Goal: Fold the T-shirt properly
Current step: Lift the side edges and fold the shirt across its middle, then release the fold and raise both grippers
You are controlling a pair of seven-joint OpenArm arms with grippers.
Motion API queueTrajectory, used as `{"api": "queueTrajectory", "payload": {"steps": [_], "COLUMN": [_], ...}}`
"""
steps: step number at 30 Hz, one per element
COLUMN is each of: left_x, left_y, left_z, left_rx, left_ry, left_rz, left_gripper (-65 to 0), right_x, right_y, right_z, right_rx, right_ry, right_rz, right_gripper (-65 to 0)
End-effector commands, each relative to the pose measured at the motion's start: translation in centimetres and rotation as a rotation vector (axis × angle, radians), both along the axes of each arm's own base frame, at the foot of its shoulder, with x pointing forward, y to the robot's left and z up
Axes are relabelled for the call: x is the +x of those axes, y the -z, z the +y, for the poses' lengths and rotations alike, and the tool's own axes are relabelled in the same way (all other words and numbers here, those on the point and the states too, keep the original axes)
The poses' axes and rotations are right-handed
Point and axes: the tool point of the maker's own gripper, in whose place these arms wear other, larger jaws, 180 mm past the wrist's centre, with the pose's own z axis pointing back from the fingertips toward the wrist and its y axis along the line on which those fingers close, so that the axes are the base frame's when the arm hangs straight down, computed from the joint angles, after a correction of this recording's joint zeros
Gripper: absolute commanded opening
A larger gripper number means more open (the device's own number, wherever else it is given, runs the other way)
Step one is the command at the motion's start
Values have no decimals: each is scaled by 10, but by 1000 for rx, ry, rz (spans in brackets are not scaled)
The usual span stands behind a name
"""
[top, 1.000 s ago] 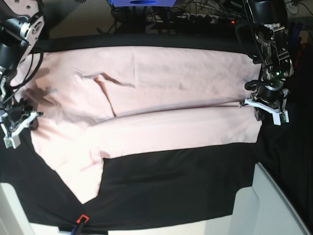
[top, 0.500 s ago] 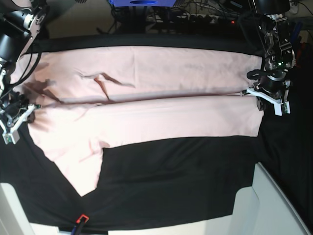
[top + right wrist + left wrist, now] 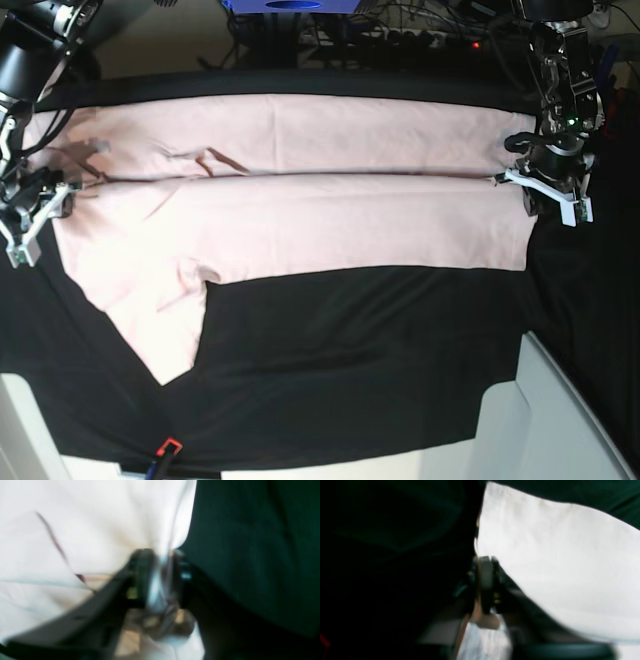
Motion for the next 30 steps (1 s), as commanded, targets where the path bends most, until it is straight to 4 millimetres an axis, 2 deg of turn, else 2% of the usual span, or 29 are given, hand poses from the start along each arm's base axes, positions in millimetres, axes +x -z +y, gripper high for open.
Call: {"api": "queueTrajectory", "payload": {"steps": [1,3,4,7,10,13,17,22,24,26,30], "left_x": [8,6,4,-2,0,18,34,46,46,45,46], "left_y": [-15,-18,-19,-28,-37,-39,-48,-57,-55,-55,-56], "left_z": [10,17,24,45,58,56,58,58,58,59,59], "left_rx": [29,34,36,49,62,29,17,16,13,14,14], "left_ry": [-9,-31,-52,-114,-143,-147,-147,-147,-149,-149,-149], "left_rz": [-46,-52,-56,-77,-95,-54,-52,-82,-78,-77,-78], "left_gripper": [-428,-311,-270,-252,-252,-252,-252,-252,-252,-252,-252], "right_x": [17,12,11,16,38,57,82,108,111,118,118], "right_y": [-26,-39,-49,-65,-80,-77,-63,-44,-37,-31,-16], "right_z": [-18,-27,-33,-37,-38,-32,-30,-29,-32,-28,-20], "right_rx": [-44,-59,-79,-119,-136,-96,7,158,199,253,348], "right_ry": [18,73,95,86,59,47,69,110,132,152,195], "right_rz": [-75,-96,-115,-132,-162,-166,-129,-151,-166,-184,-174], "right_gripper": [-337,-238,-219,-216,-213,-210,-206,-135,-118,-113,-112]}}
